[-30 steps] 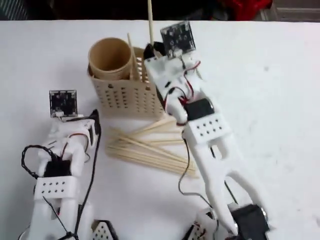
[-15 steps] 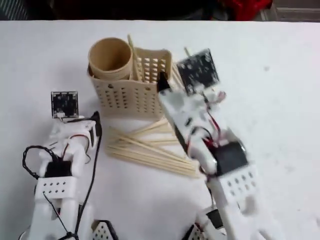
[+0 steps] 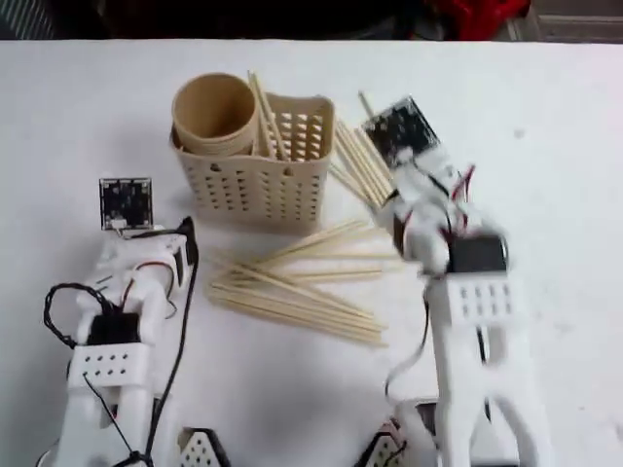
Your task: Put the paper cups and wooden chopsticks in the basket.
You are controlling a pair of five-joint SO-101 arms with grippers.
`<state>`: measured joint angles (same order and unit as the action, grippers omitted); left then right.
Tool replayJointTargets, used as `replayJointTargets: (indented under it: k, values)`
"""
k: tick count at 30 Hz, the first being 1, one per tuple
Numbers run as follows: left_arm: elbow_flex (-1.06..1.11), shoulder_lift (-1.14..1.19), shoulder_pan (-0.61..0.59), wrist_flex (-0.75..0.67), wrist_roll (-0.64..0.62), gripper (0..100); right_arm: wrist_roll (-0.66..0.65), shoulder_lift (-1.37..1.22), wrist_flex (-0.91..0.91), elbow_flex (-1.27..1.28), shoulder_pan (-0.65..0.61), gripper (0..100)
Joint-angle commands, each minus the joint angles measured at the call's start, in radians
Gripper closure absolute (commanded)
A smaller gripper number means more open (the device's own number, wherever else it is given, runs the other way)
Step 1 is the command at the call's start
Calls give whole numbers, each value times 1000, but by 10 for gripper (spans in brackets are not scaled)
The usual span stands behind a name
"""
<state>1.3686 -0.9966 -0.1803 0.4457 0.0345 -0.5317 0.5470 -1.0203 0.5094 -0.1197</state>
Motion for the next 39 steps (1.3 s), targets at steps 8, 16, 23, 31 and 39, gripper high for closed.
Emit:
replayJointTargets:
  k: [8, 16, 23, 31, 39]
  values:
    - [-5, -19, 7, -31, 11, 797, -64, -670, 64, -474, 82, 829]
    - [-5, -19, 7, -31, 11, 797, -69, -1044, 61, -778, 119, 829]
    - [-5, -19, 7, -31, 12, 797, -71, -1205, 50, -901, 117, 829]
    - [-5, -19, 7, -28, 12, 797, -71, -1319, 18, -980, 140, 837]
    - [-5, -19, 7, -26, 12, 797, -61, -1451, -219, -1177, 243, 980]
